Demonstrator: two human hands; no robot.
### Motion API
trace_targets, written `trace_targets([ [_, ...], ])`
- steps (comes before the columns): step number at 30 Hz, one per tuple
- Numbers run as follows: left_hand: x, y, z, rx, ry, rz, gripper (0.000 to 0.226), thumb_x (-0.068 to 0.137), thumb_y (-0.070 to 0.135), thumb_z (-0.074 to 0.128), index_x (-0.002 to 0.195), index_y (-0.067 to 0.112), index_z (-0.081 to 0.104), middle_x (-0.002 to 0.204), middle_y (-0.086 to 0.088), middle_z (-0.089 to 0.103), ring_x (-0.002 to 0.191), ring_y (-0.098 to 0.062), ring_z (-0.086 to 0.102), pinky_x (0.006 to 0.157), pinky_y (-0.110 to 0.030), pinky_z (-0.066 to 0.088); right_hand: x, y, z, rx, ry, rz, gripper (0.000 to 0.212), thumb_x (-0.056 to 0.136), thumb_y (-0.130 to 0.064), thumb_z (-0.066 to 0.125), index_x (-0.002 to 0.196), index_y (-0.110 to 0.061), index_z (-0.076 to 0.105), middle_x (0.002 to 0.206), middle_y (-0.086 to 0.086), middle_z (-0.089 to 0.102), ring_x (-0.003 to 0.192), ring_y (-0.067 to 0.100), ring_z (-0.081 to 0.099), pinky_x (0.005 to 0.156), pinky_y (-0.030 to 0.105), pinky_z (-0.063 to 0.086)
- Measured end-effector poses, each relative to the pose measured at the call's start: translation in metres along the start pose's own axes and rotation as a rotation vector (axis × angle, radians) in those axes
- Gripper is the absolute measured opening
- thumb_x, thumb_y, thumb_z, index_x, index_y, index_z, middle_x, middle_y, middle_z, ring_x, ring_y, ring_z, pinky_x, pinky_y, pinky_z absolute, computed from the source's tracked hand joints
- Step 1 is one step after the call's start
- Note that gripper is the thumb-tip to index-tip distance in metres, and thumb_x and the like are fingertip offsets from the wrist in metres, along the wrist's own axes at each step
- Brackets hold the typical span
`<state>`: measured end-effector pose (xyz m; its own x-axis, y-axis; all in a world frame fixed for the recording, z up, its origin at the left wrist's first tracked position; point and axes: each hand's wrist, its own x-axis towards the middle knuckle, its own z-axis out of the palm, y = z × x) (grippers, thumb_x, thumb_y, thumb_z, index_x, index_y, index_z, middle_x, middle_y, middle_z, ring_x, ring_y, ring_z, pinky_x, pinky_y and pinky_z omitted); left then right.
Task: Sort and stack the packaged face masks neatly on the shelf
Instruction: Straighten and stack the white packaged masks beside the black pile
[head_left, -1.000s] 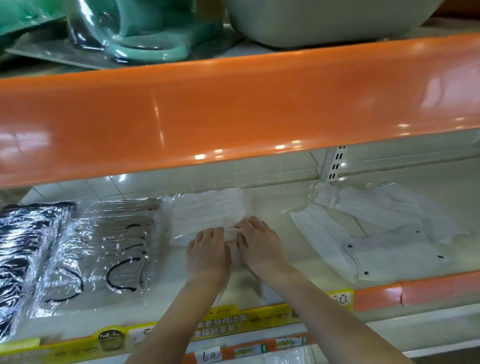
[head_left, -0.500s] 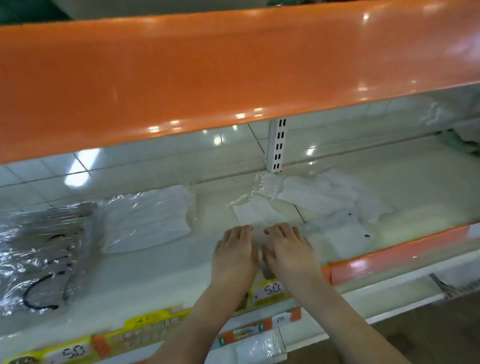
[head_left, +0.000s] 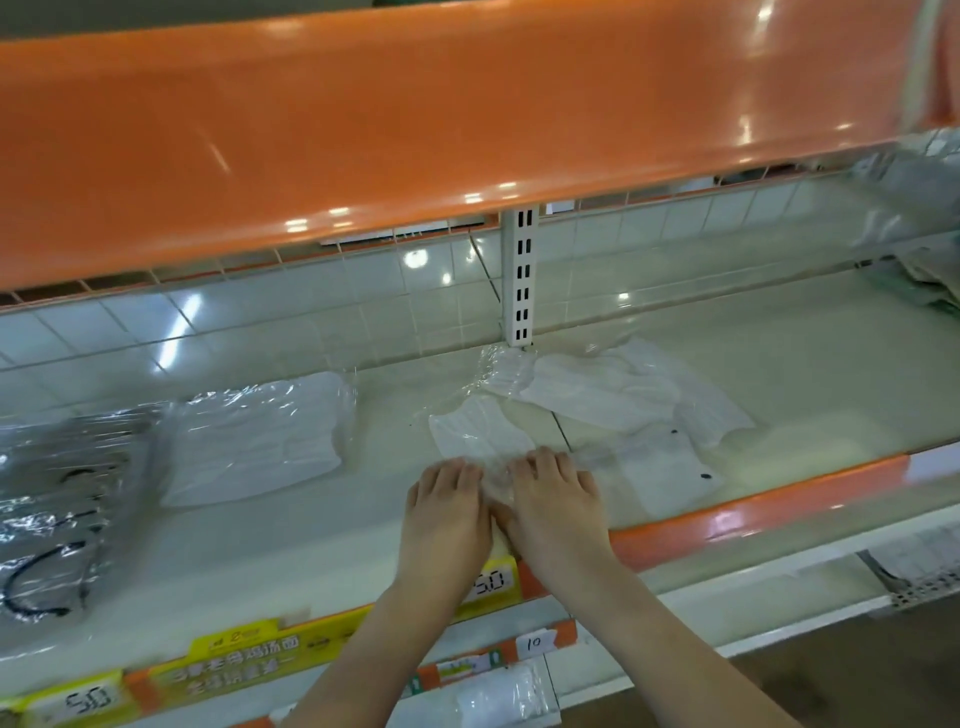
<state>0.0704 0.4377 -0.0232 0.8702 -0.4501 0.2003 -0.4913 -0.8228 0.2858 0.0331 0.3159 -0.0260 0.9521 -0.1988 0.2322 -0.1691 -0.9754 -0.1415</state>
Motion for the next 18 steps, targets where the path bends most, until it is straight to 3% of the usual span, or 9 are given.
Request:
trace_targets([
  [6, -0.004, 0.000, -0.003, 0.043, 0.118, 0.039, 0.029, 0.073, 0.020, 0.040, 0.082, 0.017, 0.067, 0.076, 0.003, 0.064, 0.076, -0.023, 0.061, 0.062, -0.032, 0.047, 0.000, -0.001, -0.002, 0.041, 0.125, -0.093, 0.026, 0.050, -0.012, 0.082, 0.070, -0.018, 0.067, 0.081, 0.003, 0.060, 0.075, 0.026, 0.059, 0.061, 0.035, 0.046],
  [10, -0.001, -0.018, -0.002, 0.073, 0.215, 0.133, 0.027, 0.073, 0.017, 0.051, 0.096, 0.019, 0.066, 0.092, 0.004, 0.064, 0.096, -0.021, 0.055, 0.076, -0.031, 0.038, -0.004, 0.001, -0.005, 0.165, 0.226, -0.167, 0.009, 0.067, -0.019, 0.069, 0.074, -0.022, 0.069, 0.089, -0.002, 0.058, 0.082, 0.022, 0.055, 0.066, 0.033, 0.044],
  [13, 0.006, -0.035, -0.009, 0.121, 0.267, 0.184, 0.027, 0.072, 0.019, 0.053, 0.094, 0.018, 0.069, 0.097, 0.004, 0.067, 0.102, -0.020, 0.055, 0.080, -0.029, 0.035, -0.002, 0.003, -0.010, 0.287, 0.240, -0.211, 0.017, 0.081, -0.028, 0.050, 0.079, -0.026, 0.068, 0.091, -0.005, 0.056, 0.082, 0.017, 0.052, 0.067, 0.032, 0.043],
  [18, 0.014, -0.052, -0.034, 0.192, 0.298, 0.193, 0.029, 0.074, 0.021, 0.043, 0.078, 0.018, 0.072, 0.073, 0.004, 0.068, 0.068, -0.021, 0.066, 0.064, -0.028, 0.040, 0.003, 0.007, -0.024, 0.326, 0.213, -0.272, 0.022, 0.083, -0.038, 0.049, 0.086, -0.026, 0.067, 0.091, -0.009, 0.058, 0.079, 0.015, 0.058, 0.067, 0.030, 0.047],
])
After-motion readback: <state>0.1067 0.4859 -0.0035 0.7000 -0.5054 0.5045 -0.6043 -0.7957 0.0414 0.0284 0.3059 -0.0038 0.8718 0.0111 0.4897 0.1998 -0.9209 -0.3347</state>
